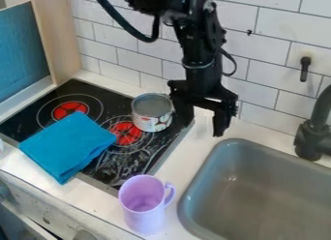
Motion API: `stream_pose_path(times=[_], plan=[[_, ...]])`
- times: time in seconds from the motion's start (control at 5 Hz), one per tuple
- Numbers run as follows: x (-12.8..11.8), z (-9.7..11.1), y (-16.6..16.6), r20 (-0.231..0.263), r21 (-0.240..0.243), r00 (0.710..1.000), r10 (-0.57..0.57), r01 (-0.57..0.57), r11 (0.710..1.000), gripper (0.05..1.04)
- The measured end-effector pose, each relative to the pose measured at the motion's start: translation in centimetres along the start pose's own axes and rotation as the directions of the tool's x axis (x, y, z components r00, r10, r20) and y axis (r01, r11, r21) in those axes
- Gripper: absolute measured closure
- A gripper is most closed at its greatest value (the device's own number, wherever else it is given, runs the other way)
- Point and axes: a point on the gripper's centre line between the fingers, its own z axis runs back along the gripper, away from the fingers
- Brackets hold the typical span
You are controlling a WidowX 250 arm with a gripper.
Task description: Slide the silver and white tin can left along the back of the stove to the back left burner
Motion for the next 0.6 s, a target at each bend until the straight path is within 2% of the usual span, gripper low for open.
stream_pose_path(times=[0.6], plan=[[0.5,-0.8,2.6,-0.021,0.013,0.998,0.061,-0.060,0.998,0.075]])
